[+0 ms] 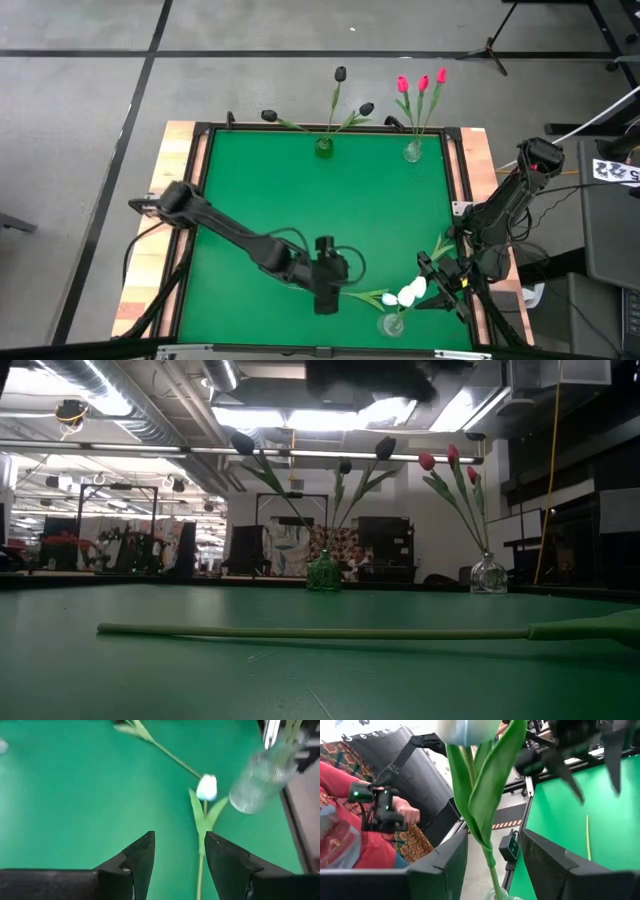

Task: Sort flowers into vase by color
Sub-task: Put the white tulip into the bottom transparent vase

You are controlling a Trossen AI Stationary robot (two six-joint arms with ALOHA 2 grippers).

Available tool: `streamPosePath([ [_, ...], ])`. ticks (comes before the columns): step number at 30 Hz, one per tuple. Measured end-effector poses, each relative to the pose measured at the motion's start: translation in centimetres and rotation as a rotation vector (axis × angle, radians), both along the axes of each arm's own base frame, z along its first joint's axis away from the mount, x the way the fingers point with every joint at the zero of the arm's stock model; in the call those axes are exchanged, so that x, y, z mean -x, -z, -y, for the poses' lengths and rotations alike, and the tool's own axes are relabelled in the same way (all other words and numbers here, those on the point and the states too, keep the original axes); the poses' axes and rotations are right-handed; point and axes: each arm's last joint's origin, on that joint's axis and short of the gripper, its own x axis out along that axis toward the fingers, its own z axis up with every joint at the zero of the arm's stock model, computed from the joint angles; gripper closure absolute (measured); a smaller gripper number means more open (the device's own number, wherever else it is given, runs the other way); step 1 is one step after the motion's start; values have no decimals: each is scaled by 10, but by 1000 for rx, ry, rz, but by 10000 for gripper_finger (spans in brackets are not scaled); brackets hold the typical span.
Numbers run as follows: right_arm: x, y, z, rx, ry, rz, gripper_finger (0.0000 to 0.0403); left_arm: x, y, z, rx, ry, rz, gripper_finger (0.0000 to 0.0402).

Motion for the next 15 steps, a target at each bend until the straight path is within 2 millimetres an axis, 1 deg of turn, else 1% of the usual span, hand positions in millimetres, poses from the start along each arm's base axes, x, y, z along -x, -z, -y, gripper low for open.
streamPosePath([
  [2, 0, 1, 0, 3, 0, -4, 221, -7, 19, 4, 0, 31, -30, 233],
  [5, 0, 1, 0, 2, 0, -8, 221, -14, 39, 8, 14, 68, -61, 233],
  [9, 0, 1, 0, 2, -7, -11, 221, -22, 57, 10, 22, 77, -68, 233],
  [15, 0, 3, 0, 5, -6, -28, 221, -39, 76, 9, 88, 156, -22, 233],
])
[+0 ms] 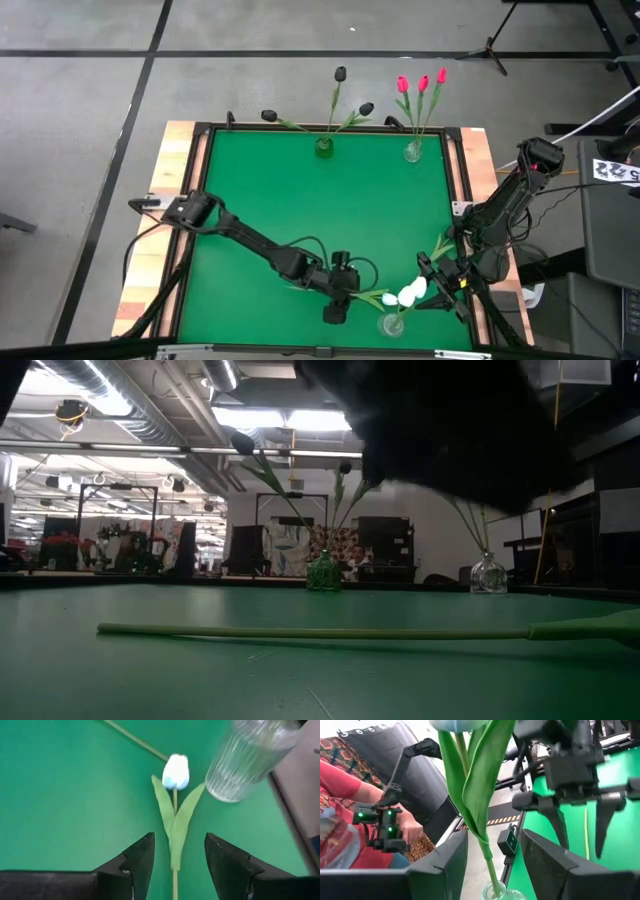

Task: Sort flowers into vase by color
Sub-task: Put the white tulip into the bottom transparent vase

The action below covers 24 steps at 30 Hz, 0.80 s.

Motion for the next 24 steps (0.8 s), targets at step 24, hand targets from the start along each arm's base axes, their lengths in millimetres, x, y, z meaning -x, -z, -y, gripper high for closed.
streamPosePath([
  [24, 0, 3, 0, 0, 2, -28, 221, -5, 58, 2, 10, 53, -128, 243],
])
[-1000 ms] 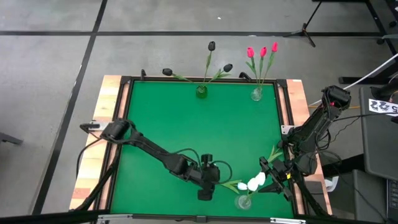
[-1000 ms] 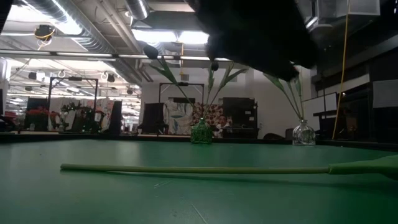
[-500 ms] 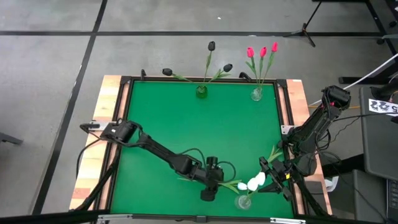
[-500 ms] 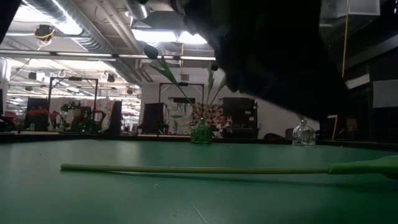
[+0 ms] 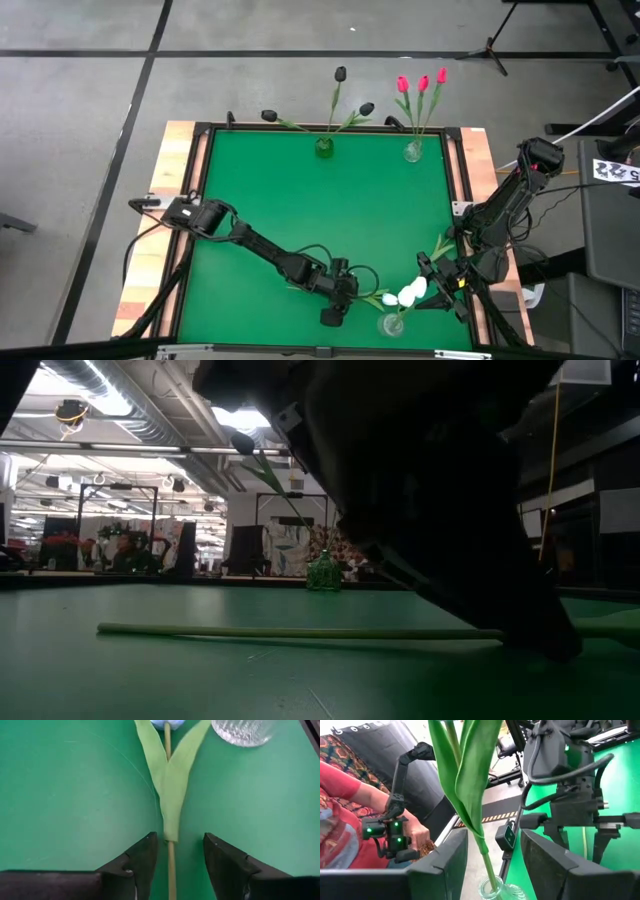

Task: Sort flowers into vase by color
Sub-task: Put the white tulip into the bottom transparent vase

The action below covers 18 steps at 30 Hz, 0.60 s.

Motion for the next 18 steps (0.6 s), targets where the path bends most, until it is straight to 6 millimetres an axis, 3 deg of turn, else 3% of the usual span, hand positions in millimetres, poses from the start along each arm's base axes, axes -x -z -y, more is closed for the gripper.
streamPosePath([
  [5, 0, -1, 0, -6, 0, 3, 221, -1, 6, -1, 43, -20, -26, 286],
  [11, 0, -1, 0, -7, 8, 4, 221, -2, 7, -5, 53, -33, -36, 383],
  [18, 0, -1, 1, -9, 42, 8, 221, -4, 2, -12, 120, -139, -39, 393],
])
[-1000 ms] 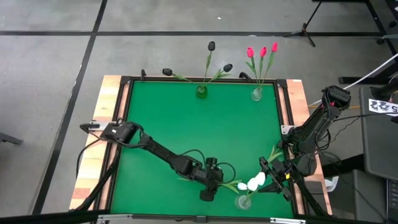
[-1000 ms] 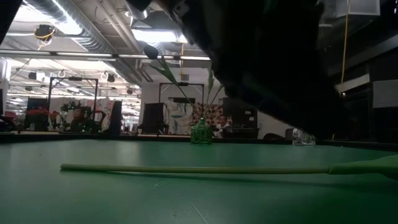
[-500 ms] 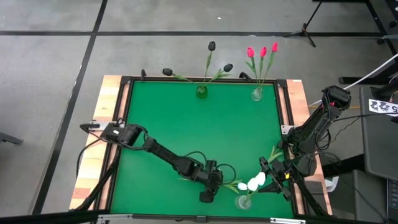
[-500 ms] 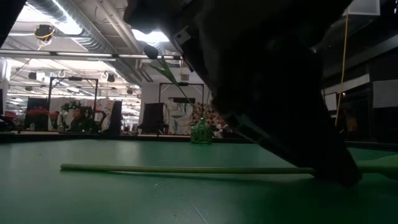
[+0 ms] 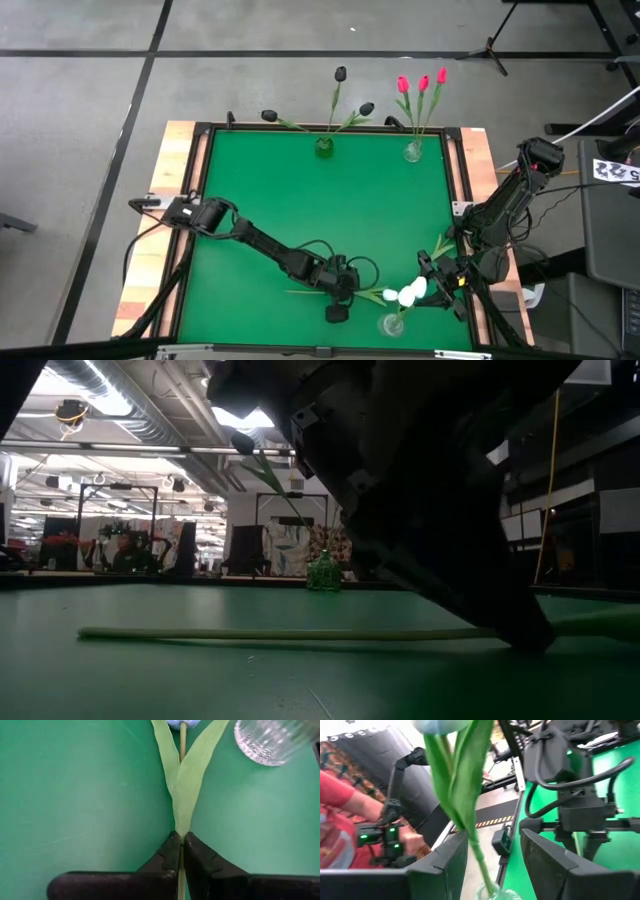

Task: Sort flowers into vase by color
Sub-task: Put the white tulip into the bottom transparent vase

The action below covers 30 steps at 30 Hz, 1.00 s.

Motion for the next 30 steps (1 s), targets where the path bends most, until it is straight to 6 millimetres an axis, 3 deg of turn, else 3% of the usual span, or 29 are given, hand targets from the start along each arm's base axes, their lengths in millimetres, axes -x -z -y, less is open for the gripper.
streamPosePath([
  [6, -1, 0, 5, 42, 124, 11, 221, -2, -25, -24, -66, -108, 34, 394],
  [16, 4, -14, 17, 22, 228, 51, 221, 1, -110, -84, -149, -260, 189, 398],
  [21, 6, -17, 24, 49, 315, 61, 221, 8, -164, -107, -172, -330, 369, 396],
  [25, 4, -19, 28, 88, 412, 74, 221, 6, -202, -115, -146, -349, 629, 398],
  [30, -3, -20, 36, 112, 470, 82, 221, -1, -221, -120, -88, -289, 846, 395],
])
